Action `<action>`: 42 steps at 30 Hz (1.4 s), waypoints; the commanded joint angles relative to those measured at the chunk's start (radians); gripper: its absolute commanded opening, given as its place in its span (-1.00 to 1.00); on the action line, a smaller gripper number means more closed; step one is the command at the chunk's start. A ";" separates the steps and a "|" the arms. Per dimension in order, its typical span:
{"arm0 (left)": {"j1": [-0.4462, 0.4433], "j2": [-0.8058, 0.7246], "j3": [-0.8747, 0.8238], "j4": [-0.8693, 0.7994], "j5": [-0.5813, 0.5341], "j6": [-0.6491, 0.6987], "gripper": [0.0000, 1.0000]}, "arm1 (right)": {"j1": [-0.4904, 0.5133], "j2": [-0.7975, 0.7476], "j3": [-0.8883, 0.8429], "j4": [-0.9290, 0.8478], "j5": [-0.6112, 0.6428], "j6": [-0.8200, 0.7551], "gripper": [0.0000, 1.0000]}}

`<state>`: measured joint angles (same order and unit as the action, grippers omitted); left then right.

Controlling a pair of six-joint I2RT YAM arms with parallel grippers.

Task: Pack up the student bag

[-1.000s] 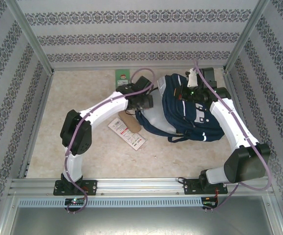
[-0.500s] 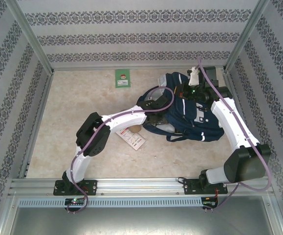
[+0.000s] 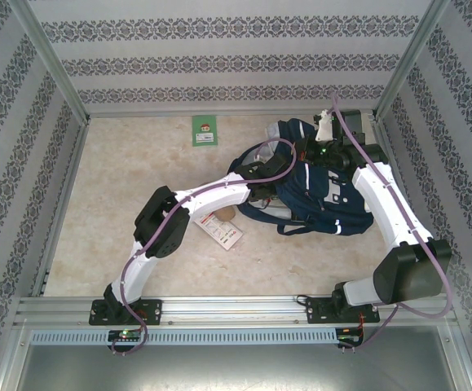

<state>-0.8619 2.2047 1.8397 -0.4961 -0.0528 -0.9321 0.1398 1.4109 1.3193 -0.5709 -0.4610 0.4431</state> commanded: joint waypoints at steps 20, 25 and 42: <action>0.144 -0.434 -0.267 -0.067 -0.024 0.162 0.99 | 0.024 -0.017 -0.061 0.100 -0.047 -0.054 -1.00; 0.271 -0.414 -0.266 -0.028 0.054 0.174 0.95 | 0.061 -0.017 -0.070 0.086 -0.010 -0.071 -1.00; 0.525 0.053 0.102 0.199 0.224 0.165 0.95 | 0.106 -0.022 -0.066 0.083 0.018 -0.043 -1.00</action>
<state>-0.3656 2.1998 1.8568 -0.3882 0.1249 -0.7429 0.2222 1.4109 1.2385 -0.5316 -0.4095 0.3943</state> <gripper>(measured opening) 0.974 0.044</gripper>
